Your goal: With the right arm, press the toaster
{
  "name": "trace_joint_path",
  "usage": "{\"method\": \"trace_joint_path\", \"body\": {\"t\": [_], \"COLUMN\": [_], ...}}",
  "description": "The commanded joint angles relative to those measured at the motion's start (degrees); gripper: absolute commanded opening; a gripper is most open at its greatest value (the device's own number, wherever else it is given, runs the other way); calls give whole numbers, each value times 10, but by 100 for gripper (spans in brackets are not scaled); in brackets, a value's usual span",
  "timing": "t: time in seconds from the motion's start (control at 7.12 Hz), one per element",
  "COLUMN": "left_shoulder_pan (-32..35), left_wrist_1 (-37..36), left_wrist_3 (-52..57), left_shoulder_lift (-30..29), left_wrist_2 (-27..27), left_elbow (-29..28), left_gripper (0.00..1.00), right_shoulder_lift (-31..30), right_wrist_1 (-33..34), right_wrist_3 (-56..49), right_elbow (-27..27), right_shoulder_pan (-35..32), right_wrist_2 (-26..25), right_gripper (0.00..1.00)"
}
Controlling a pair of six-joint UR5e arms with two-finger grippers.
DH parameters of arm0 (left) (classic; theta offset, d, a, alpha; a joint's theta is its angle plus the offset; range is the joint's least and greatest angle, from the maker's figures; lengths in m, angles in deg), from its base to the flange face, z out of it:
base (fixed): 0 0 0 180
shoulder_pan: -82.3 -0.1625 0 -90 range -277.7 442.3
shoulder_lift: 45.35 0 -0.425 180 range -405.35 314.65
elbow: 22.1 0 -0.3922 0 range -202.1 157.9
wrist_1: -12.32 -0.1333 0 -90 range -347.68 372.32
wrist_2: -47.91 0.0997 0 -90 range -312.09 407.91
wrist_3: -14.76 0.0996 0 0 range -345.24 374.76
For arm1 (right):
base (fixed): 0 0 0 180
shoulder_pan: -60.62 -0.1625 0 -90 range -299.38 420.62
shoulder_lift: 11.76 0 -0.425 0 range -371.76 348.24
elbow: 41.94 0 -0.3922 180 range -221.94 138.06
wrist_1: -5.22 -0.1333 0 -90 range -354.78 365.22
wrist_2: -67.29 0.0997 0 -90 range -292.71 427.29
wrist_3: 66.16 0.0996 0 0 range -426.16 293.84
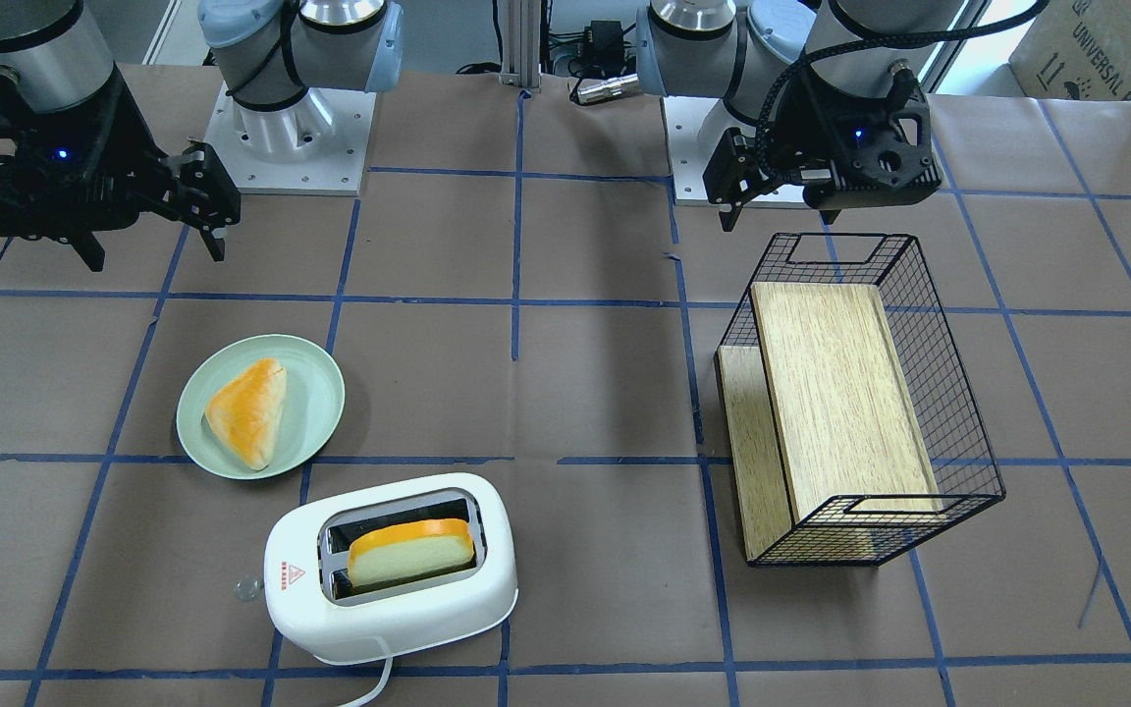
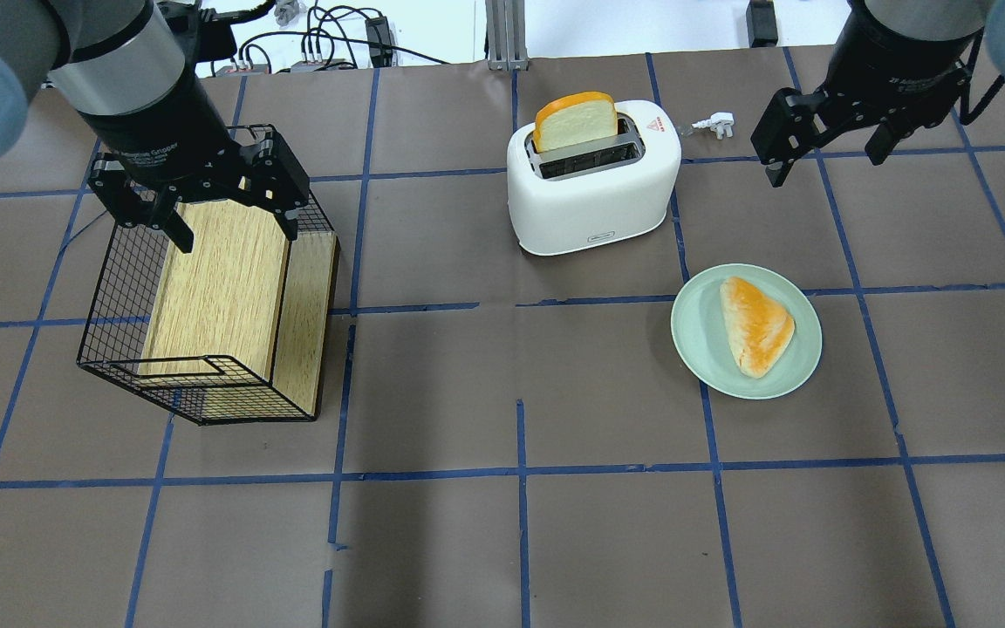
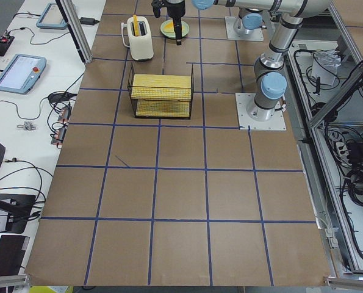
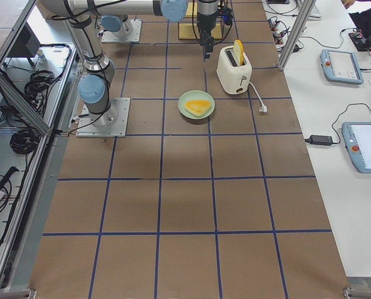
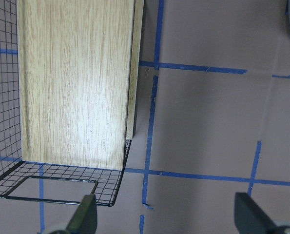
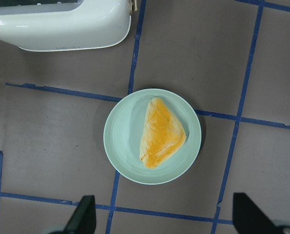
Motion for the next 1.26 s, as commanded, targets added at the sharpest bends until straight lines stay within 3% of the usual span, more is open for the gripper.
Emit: {"method": "trace_joint_path", "body": {"t": [0.0,0.84,0.98,1.12], "left_shoulder_pan": [0,0,0,0], "left_wrist_1": [0,0,0,0], "left_wrist_3": [0,0,0,0], "left_shoulder_lift": [0,0,0,0], "left_wrist_2": [0,0,0,0], "left_elbow": [0,0,1,0], "left_gripper": [100,100,100,100], "right_shoulder_lift": [0,21,21,26], "right_wrist_1": [1,29,31,55], "right_wrist_3": [2,0,0,-9], "right_elbow": [0,-11,-12,-12], "right_shoulder_pan": [-1,22,24,30], "right_wrist_2": [1,7,11,47], "right_gripper": [100,100,96,55]}}
